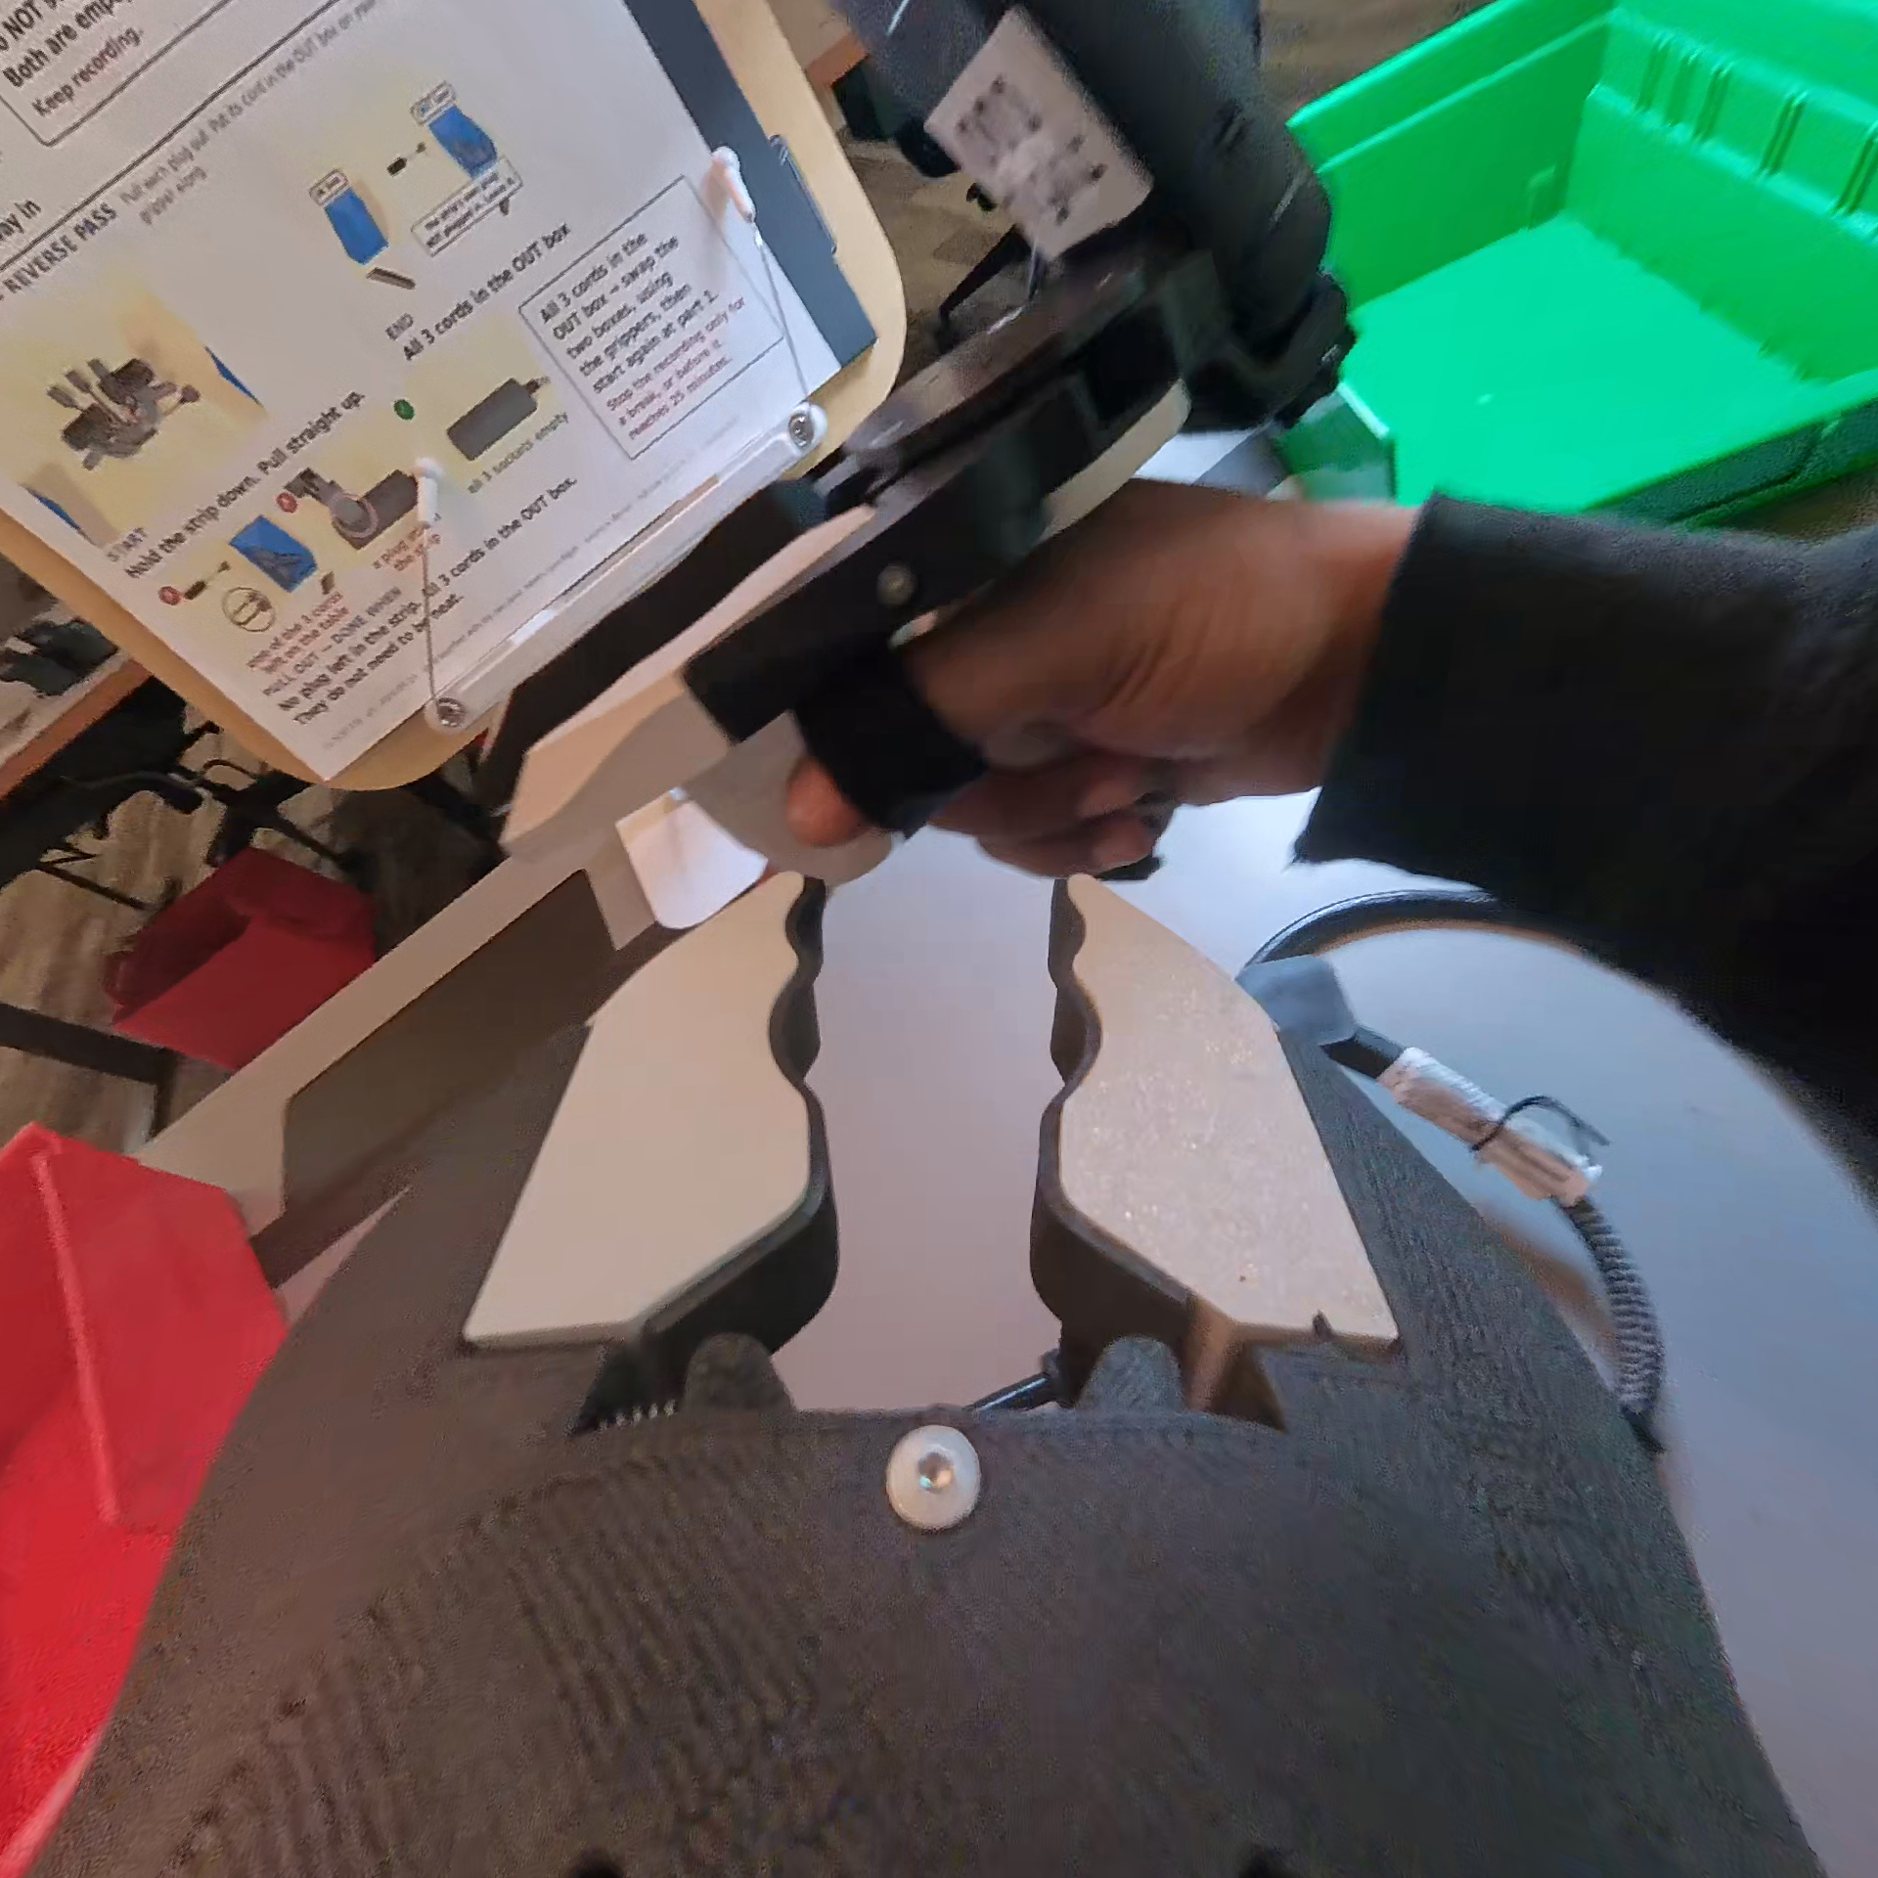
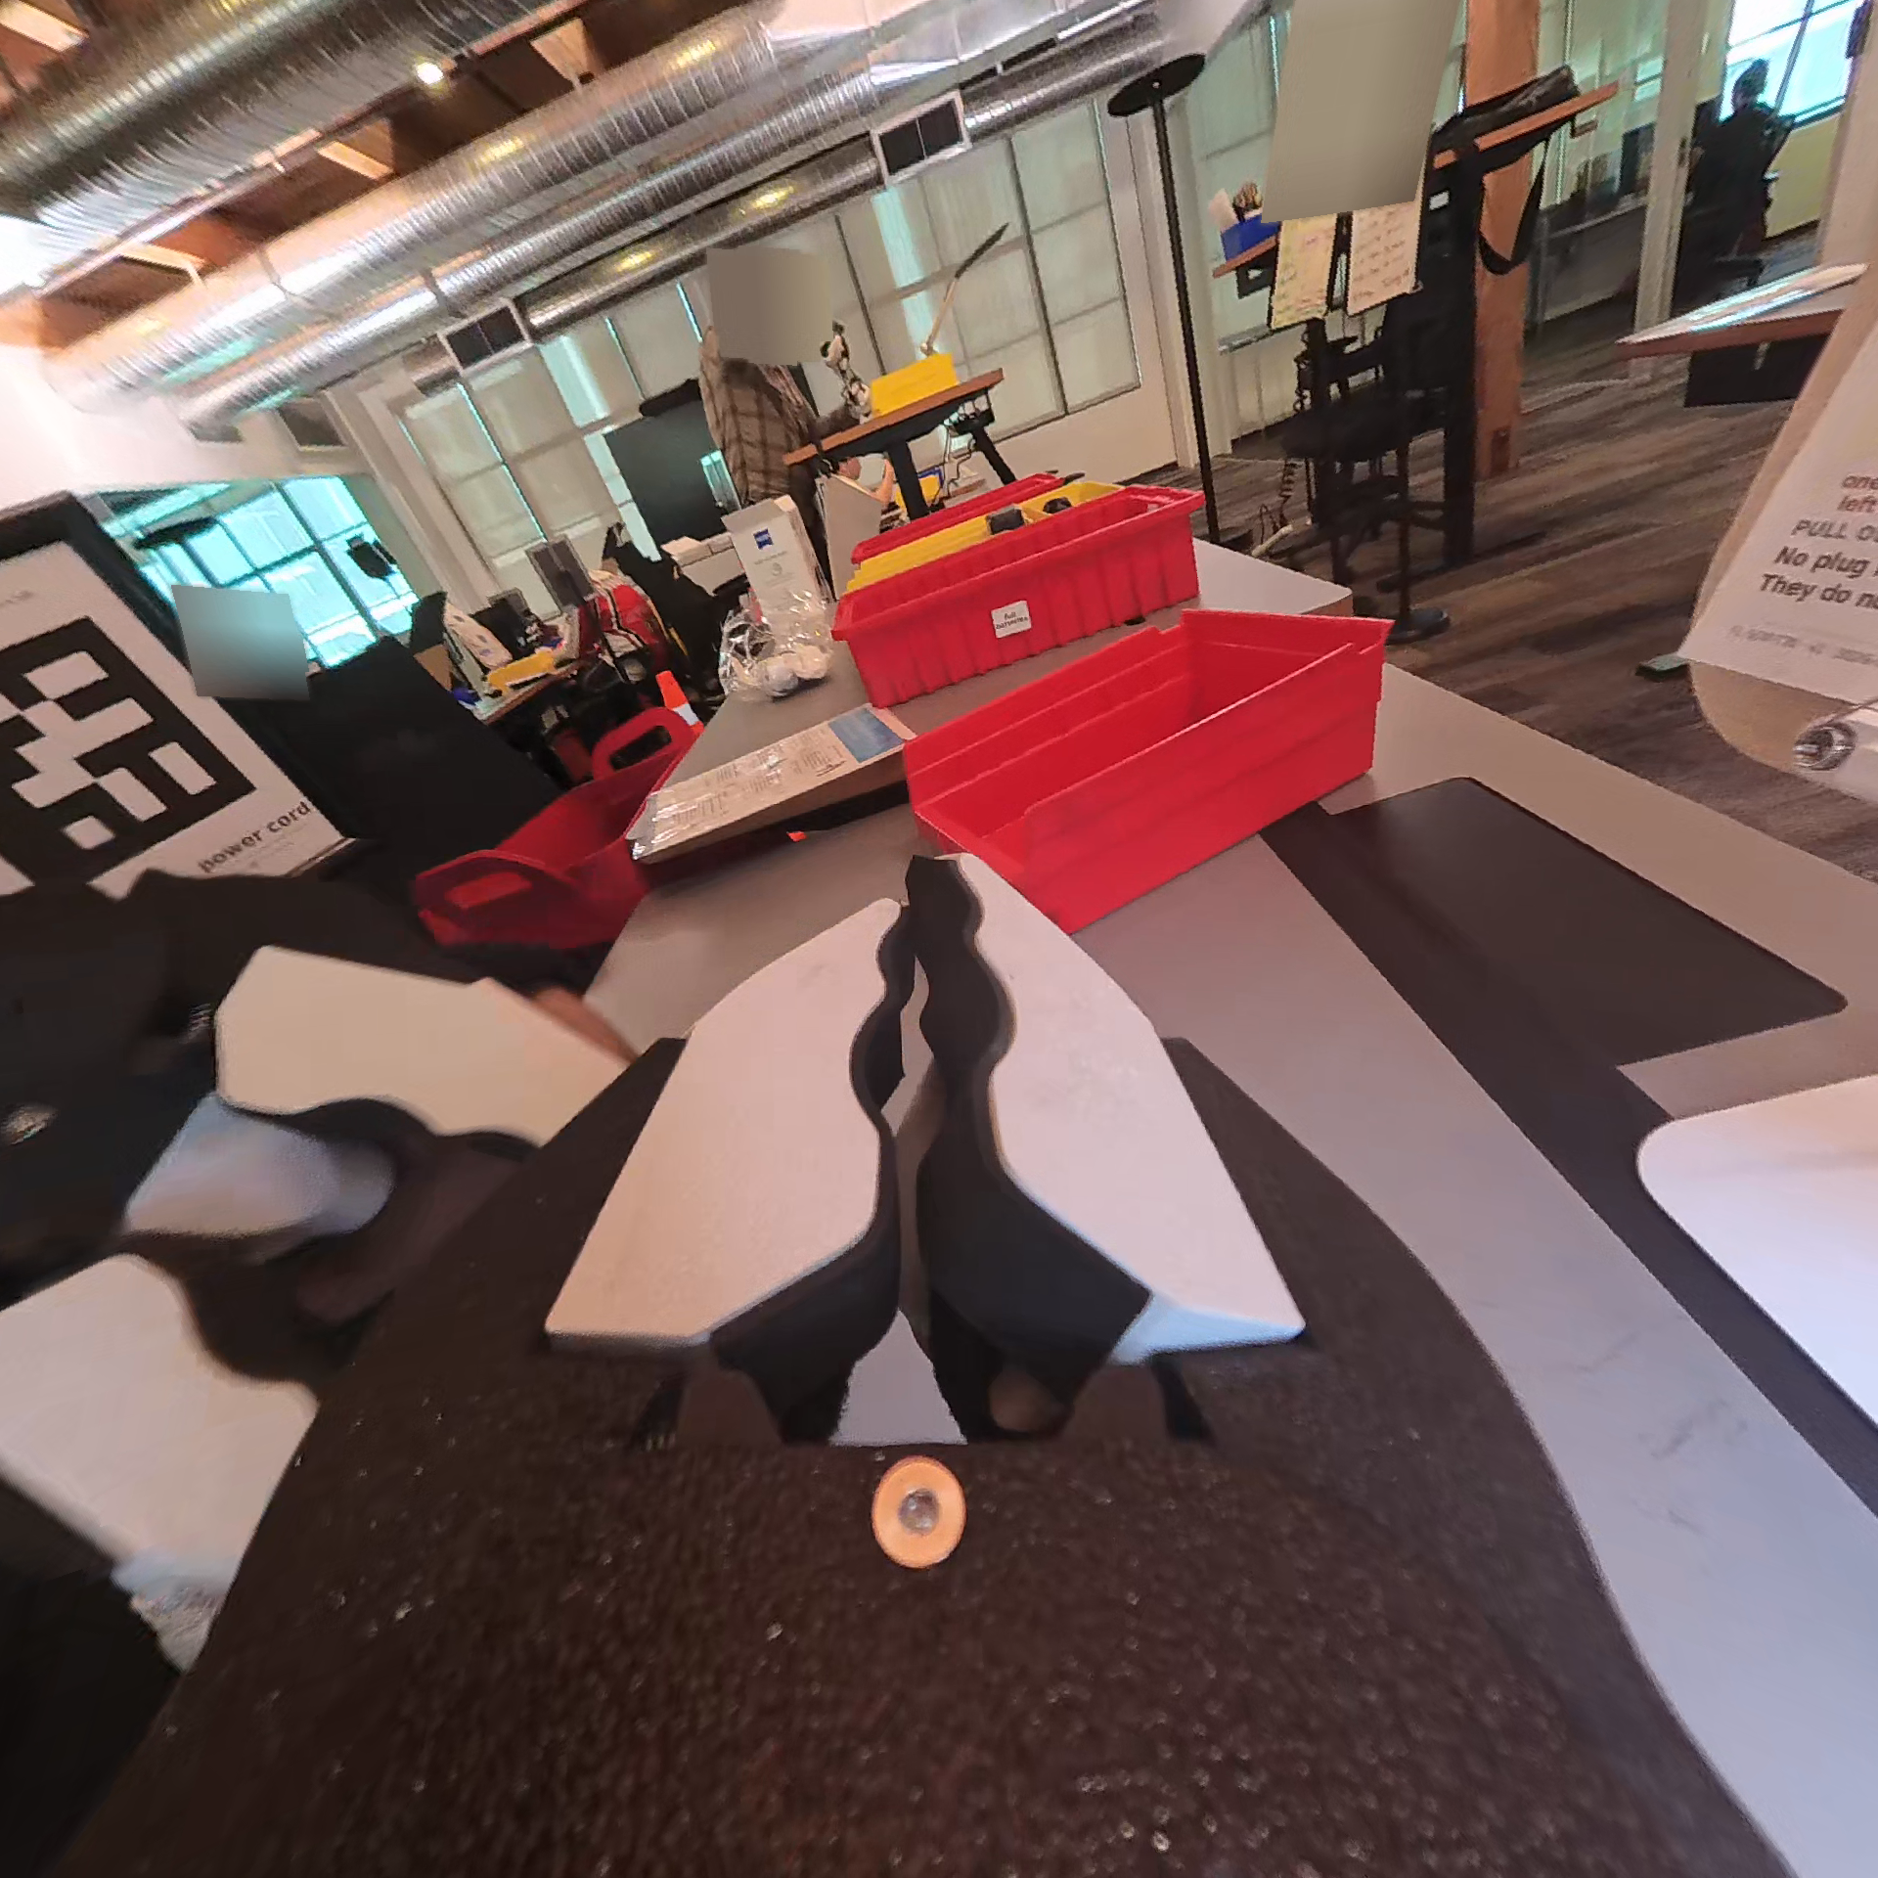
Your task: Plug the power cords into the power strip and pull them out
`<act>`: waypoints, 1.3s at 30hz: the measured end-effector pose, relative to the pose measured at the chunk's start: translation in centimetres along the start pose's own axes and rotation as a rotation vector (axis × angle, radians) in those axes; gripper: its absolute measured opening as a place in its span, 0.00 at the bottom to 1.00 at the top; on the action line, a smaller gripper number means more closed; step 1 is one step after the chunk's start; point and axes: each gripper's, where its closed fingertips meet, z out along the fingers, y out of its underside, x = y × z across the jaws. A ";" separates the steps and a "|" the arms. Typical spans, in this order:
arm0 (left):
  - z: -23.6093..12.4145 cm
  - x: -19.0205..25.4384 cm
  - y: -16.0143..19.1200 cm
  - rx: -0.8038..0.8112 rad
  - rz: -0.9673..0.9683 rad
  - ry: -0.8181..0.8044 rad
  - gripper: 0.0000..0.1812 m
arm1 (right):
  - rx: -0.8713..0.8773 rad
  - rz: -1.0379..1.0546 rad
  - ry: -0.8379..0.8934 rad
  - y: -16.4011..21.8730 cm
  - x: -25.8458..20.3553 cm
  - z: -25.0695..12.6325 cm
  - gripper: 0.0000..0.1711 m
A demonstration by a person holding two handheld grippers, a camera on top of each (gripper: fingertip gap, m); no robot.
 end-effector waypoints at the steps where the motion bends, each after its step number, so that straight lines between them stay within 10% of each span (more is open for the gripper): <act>1: -0.1 0.5 -0.1 0.014 -0.018 0.009 0.23 | 0.007 0.000 -0.002 0.1 0.0 0.3 0.01; 34: -2.0 2.3 2.6 0.036 -0.076 0.068 0.23 | 0.097 -0.163 -0.063 0.3 -3.9 1.5 0.01; 37: -1.9 2.2 2.7 0.034 -0.078 0.067 0.23 | 0.082 -0.106 -0.075 0.3 -3.8 1.6 0.22; 39: -1.9 2.1 2.7 0.033 -0.078 0.066 0.23 | 0.106 -0.108 -0.078 0.0 -3.7 1.3 0.12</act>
